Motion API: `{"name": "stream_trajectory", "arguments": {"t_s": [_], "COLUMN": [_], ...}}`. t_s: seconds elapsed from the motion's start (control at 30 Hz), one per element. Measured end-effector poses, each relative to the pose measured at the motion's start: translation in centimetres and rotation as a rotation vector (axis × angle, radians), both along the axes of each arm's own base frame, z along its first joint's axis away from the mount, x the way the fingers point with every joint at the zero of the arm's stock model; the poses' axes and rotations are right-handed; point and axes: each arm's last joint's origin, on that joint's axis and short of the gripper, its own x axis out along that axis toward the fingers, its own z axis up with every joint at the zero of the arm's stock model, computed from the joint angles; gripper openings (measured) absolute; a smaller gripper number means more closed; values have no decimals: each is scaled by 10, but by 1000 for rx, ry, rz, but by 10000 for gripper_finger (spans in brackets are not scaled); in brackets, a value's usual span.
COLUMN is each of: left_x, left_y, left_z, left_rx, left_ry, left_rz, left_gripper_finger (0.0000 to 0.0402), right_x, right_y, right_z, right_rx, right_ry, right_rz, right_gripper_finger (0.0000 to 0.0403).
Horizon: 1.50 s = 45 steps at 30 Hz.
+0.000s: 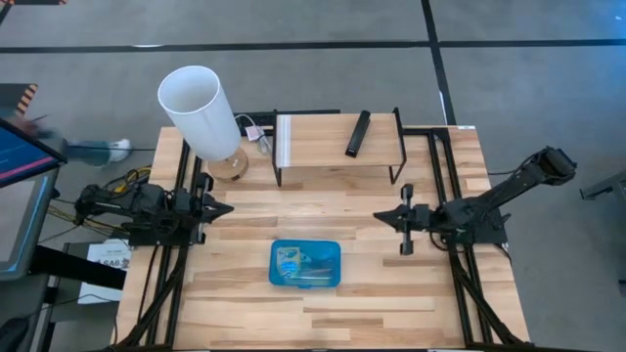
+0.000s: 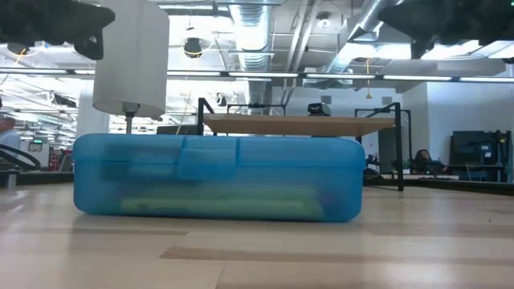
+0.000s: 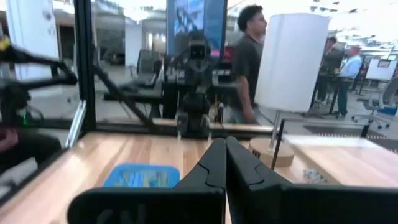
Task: Pack school essentials
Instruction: Return to Home Position
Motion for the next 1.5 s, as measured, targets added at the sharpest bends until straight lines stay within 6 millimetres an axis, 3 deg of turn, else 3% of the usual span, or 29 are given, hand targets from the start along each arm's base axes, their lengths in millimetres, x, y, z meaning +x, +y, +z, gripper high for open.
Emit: {"name": "stream_trajectory", "arguments": {"t_s": [0.43, 0.6, 1.1, 1.5], "left_x": [14, 14, 13, 12], "left_y": [-4, -4, -8, -8], "left_z": [-44, -45, -40, -38], "left_rx": [-66, -90, -91, -30], "left_ry": [27, 43, -4, -2], "left_rz": [-35, -62, -197, -191], "left_gripper_finger": [0, 0, 0, 0], "right_x": [-25, -27, -24, -33], "right_y": [-11, -13, -24, -24], "right_z": [-25, -37, -44, -23], "right_rx": [11, 8, 17, -136], "right_ry": [-29, -2, 56, -114], "right_rz": [2, -3, -98, -54], "right_gripper_finger": [12, 12, 12, 12]}}
